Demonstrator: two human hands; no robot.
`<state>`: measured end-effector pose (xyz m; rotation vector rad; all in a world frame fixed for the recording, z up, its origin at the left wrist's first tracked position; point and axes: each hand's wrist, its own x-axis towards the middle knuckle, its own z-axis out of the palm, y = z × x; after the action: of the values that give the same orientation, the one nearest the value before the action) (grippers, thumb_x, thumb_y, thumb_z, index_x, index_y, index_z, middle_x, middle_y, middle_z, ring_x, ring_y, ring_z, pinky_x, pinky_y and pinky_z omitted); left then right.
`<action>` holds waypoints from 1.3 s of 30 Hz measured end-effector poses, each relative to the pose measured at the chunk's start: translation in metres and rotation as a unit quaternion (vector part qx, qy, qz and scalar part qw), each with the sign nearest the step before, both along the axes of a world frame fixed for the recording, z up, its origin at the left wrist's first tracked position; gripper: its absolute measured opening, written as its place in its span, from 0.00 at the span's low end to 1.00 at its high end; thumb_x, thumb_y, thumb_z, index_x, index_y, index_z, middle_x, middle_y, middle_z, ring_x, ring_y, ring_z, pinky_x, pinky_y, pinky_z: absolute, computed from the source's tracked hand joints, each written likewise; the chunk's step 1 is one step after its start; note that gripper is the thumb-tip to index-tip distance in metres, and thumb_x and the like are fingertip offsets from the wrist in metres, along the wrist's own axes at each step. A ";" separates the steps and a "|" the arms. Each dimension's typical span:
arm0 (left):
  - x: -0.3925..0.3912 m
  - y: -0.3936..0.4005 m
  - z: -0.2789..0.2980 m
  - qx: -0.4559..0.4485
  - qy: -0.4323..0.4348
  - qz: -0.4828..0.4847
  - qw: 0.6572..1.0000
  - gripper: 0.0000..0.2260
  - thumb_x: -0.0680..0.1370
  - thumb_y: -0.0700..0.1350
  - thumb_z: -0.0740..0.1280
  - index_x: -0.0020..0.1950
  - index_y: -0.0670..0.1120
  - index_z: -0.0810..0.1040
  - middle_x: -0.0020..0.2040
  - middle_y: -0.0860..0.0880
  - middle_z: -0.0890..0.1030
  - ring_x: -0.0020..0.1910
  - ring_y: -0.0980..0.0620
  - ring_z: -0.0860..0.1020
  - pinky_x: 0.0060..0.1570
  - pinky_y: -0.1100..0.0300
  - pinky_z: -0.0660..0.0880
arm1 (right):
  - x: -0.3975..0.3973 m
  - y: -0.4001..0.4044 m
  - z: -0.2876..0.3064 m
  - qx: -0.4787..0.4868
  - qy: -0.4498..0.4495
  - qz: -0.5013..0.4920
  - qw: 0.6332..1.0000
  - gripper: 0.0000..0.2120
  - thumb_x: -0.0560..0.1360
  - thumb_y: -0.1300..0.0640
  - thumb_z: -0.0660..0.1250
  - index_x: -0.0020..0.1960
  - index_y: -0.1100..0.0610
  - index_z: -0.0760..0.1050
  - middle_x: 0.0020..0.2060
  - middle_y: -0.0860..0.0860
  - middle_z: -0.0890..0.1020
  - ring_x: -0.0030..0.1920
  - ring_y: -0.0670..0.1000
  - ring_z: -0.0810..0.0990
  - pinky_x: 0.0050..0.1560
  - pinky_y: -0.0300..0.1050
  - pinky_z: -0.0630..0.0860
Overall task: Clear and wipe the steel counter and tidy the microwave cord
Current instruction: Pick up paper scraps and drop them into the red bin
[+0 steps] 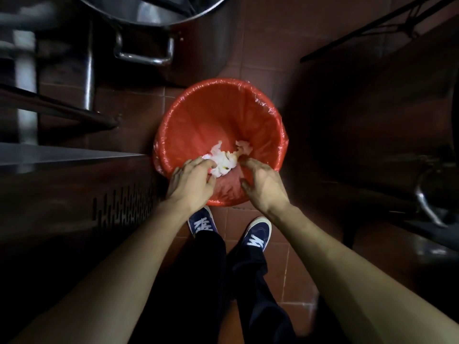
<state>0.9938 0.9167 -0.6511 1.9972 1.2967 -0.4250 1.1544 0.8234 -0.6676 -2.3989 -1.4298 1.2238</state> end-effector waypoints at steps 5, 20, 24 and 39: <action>0.000 0.001 0.072 -0.012 0.016 -0.005 1.000 0.15 0.81 0.49 0.63 0.67 0.53 0.75 0.67 0.51 0.76 0.66 0.46 0.72 0.69 0.48 0.66 | -0.005 0.010 0.078 -0.012 -0.007 0.008 1.000 0.22 0.75 0.55 0.66 0.69 0.53 0.72 0.66 0.51 0.77 0.64 0.58 0.76 0.63 0.56 0.74; -0.030 -0.027 0.313 0.056 -0.003 0.078 0.995 0.16 0.82 0.53 0.61 0.69 0.55 0.72 0.69 0.53 0.75 0.68 0.48 0.71 0.69 0.46 0.64 | -0.010 0.002 0.307 0.112 -0.002 0.085 0.990 0.22 0.73 0.59 0.68 0.67 0.56 0.75 0.65 0.51 0.78 0.62 0.57 0.79 0.59 0.51 0.77; -0.053 -0.068 0.376 0.105 -0.005 0.109 0.989 0.16 0.81 0.53 0.61 0.69 0.55 0.73 0.68 0.54 0.75 0.67 0.49 0.72 0.67 0.47 0.65 | -0.021 -0.017 0.376 0.143 0.008 0.123 0.982 0.24 0.74 0.57 0.68 0.71 0.55 0.73 0.69 0.50 0.75 0.67 0.55 0.75 0.66 0.48 0.73; -0.186 -0.198 0.510 0.283 -0.003 0.291 0.914 0.15 0.79 0.51 0.64 0.65 0.51 0.77 0.62 0.49 0.80 0.61 0.44 0.76 0.60 0.49 0.72 | -0.155 -0.057 0.517 0.264 0.032 0.372 0.890 0.23 0.70 0.59 0.66 0.65 0.52 0.76 0.60 0.47 0.81 0.56 0.54 0.81 0.54 0.50 0.78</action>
<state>0.8082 0.7182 -0.1407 1.8941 2.0874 0.2775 0.9989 0.7668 -0.1510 -1.4655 -2.3831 0.8079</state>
